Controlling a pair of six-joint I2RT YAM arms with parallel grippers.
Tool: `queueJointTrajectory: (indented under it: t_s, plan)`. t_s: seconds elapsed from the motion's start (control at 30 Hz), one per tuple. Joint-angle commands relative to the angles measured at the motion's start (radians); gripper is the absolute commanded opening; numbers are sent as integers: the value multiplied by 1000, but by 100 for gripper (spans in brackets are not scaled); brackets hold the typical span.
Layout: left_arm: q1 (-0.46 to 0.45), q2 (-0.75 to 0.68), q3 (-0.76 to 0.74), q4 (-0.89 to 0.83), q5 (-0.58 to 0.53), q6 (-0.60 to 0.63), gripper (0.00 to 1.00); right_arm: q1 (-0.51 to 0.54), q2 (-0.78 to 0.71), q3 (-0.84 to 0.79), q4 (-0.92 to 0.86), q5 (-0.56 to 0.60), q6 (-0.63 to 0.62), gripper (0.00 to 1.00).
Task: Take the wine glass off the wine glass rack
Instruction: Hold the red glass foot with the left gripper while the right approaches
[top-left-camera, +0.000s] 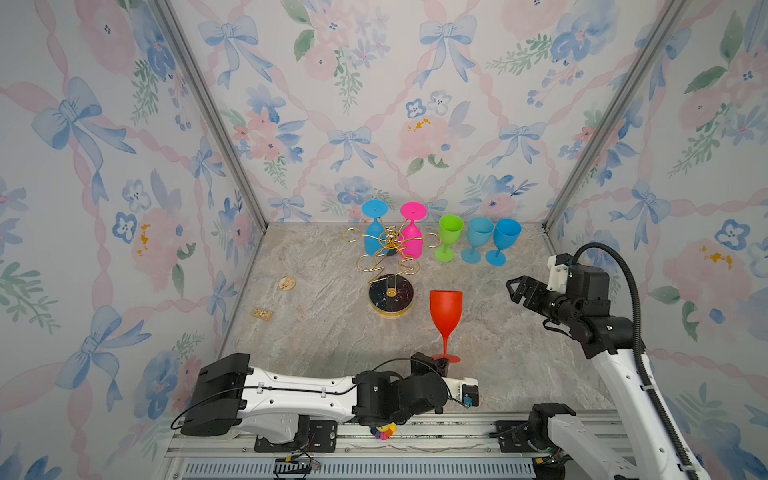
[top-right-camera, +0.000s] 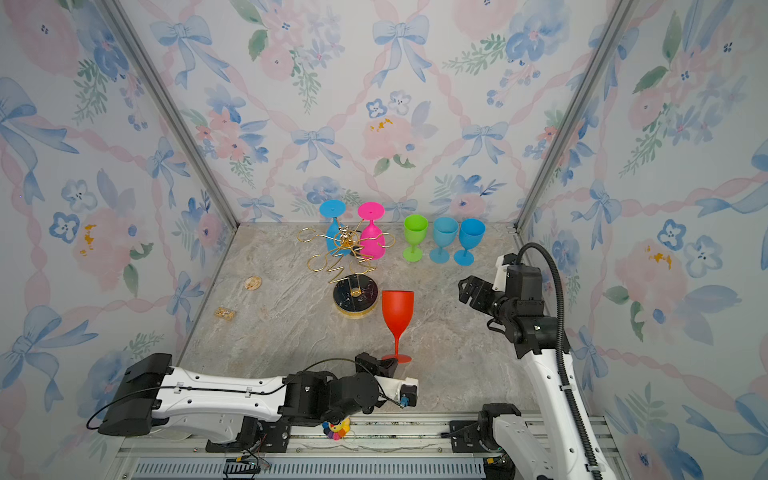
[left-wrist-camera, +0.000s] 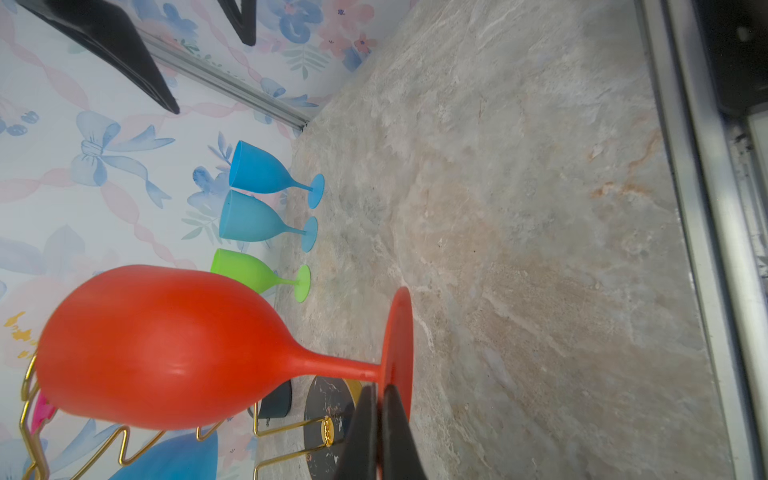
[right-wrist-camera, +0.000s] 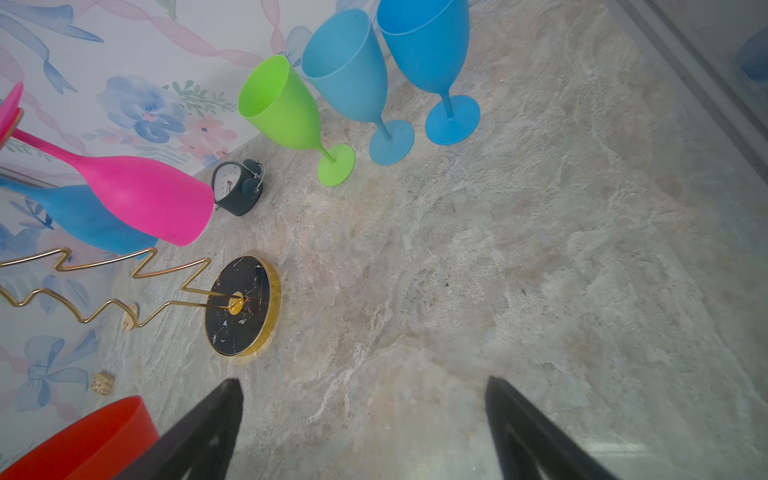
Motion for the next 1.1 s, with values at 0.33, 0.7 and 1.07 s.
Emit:
queueJointTrajectory:
  t_s: [0.33,0.7,1.07]
  plan:
    - [-14,68,-184,315,-190,343,0,8,71,106,-46,-227,7,90]
    - [-13,160,-301,605,-291,626,0,73,79,205,-137,-248,14,89]
    - [-12,132,-375,653,-274,762,0,252,144,288,-213,-251,54,78]
